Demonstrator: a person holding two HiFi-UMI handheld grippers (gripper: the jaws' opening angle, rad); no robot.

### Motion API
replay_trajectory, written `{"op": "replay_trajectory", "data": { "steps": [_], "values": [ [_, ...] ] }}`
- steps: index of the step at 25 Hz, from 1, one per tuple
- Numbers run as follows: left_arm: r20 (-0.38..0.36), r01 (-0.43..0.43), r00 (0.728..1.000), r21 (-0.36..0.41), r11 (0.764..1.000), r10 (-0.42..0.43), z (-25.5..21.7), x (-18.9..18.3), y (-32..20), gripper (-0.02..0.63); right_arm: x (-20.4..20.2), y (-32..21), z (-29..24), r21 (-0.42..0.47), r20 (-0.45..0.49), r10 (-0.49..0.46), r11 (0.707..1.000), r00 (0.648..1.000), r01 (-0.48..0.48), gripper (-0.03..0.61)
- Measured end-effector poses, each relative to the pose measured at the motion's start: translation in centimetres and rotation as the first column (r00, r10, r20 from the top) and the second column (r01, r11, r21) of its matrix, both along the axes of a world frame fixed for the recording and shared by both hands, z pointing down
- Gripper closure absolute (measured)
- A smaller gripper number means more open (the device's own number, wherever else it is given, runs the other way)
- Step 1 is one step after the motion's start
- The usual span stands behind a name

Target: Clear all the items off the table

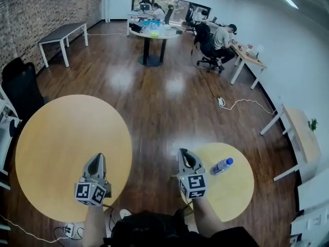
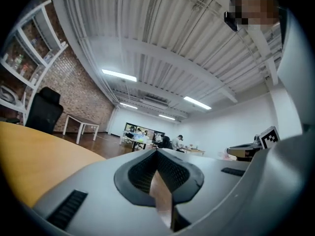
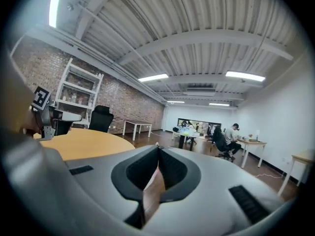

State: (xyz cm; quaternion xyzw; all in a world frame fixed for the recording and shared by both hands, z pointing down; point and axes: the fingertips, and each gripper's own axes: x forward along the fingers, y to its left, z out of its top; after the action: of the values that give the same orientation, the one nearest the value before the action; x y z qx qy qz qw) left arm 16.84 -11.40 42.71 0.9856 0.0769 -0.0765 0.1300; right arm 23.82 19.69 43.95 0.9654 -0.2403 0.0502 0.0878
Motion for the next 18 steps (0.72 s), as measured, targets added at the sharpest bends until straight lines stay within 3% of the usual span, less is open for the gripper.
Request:
{"op": "replay_trajectory", "data": {
  "steps": [4, 8, 13, 18],
  "values": [
    [-0.002, 0.162, 0.987, -0.010, 0.987, -0.162, 0.6, -4.3, -7.8, 0.612, 0.8, -9.1, -0.3, -0.028, -0.021, -0.162, 0.987, 0.987, 0.161, 0.577],
    [0.002, 0.340, 0.940, 0.006, 0.940, -0.340, 1.0, -10.6, -15.9, 0.612, -0.1, -20.0, -0.4, -0.026, -0.028, -0.342, 0.940, 0.939, 0.341, 0.577],
    [0.019, 0.539, 0.842, 0.016, 0.842, -0.539, 1.4, -19.3, -22.9, 0.612, -3.1, -30.4, 0.7, -0.032, -0.004, -0.526, 0.850, 0.850, 0.526, 0.577],
    [0.039, 0.692, 0.721, 0.019, 0.722, -0.692, 2.4, -26.8, -26.0, 0.612, -6.6, -39.1, 1.9, -0.037, 0.013, -0.688, 0.724, 0.725, 0.688, 0.577]
  ]
}}
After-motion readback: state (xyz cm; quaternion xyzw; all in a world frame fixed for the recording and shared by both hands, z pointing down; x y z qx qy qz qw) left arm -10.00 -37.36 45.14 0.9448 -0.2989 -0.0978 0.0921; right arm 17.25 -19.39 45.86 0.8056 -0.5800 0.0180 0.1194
